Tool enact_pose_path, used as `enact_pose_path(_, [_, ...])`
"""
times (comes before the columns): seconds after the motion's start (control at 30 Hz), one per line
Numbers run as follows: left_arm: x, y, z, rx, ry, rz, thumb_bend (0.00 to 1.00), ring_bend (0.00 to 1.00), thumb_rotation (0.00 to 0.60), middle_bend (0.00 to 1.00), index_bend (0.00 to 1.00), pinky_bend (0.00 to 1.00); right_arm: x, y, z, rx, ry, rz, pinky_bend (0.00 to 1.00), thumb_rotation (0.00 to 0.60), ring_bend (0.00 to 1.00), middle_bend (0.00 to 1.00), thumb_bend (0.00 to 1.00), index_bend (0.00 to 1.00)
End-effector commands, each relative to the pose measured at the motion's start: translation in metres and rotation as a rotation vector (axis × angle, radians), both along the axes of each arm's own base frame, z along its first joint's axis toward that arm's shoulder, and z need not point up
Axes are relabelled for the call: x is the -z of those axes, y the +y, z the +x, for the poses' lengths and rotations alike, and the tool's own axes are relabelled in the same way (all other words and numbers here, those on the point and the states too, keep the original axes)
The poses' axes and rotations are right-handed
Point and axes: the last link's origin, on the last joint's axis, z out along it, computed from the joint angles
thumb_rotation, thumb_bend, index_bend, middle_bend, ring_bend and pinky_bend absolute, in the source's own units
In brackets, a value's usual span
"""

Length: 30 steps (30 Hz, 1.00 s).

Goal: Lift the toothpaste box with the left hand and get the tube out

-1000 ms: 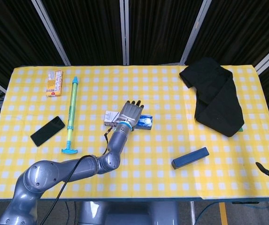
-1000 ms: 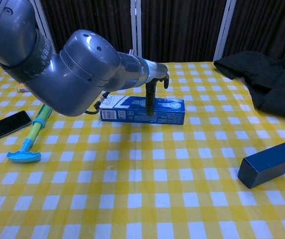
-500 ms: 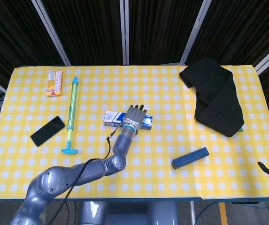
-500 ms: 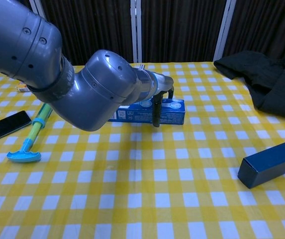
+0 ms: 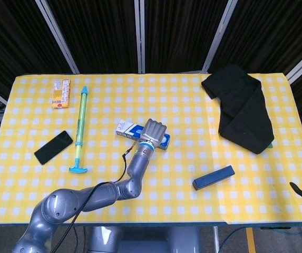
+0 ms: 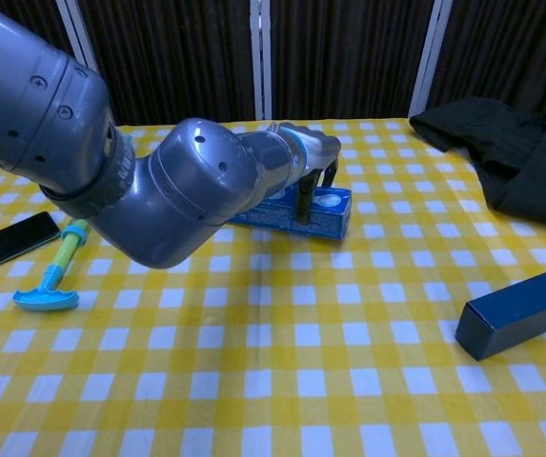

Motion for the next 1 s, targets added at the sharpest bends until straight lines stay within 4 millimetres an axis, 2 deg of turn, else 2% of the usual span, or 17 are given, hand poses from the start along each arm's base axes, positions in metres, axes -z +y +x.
enact_pose_path(0.03, [-0.011, 0.003, -0.002, 0.005, -0.009, 0.024, 0.43, 0.36, 0.6, 0.33, 0.52, 0.34, 0.0, 0.001, 0.001, -0.001, 0.002, -0.001, 0.0, 0.6, 0.0, 0.0, 0.07, 0.07])
enact_pose_path(0.2, [-0.027, 0.004, -0.003, 0.043, 0.019, 0.044, 0.46, 0.36, 0.6, 0.33, 0.52, 0.34, 0.0, 0.001, 0.002, -0.003, 0.006, -0.001, 0.0, 0.6, 0.0, 0.0, 0.07, 0.07])
enact_pose_path(0.33, [-0.047, 0.005, -0.001, 0.108, 0.07, 0.088, 0.47, 0.36, 0.6, 0.33, 0.52, 0.34, 0.001, 0.002, 0.004, -0.007, 0.013, 0.001, 0.0, 0.6, 0.0, 0.0, 0.07, 0.07])
enact_pose_path(0.53, [-0.071, 0.005, 0.004, 0.111, 0.005, 0.122, 0.47, 0.36, 0.6, 0.33, 0.53, 0.34, 0.002, 0.003, 0.005, -0.012, 0.017, 0.0, 0.0, 0.6, 0.0, 0.0, 0.07, 0.07])
enact_pose_path(0.73, [-0.11, 0.003, 0.02, 0.067, -0.279, 0.168, 0.47, 0.36, 0.6, 0.33, 0.52, 0.33, 0.002, 0.006, 0.009, -0.024, 0.02, -0.003, 0.0, 0.6, 0.0, 0.0, 0.07, 0.07])
enact_pose_path(1.0, [-0.132, -0.003, 0.035, 0.075, -0.484, 0.185, 0.47, 0.36, 0.6, 0.33, 0.51, 0.33, -0.001, 0.005, 0.007, -0.014, 0.014, -0.015, 0.0, 0.6, 0.0, 0.0, 0.07, 0.07])
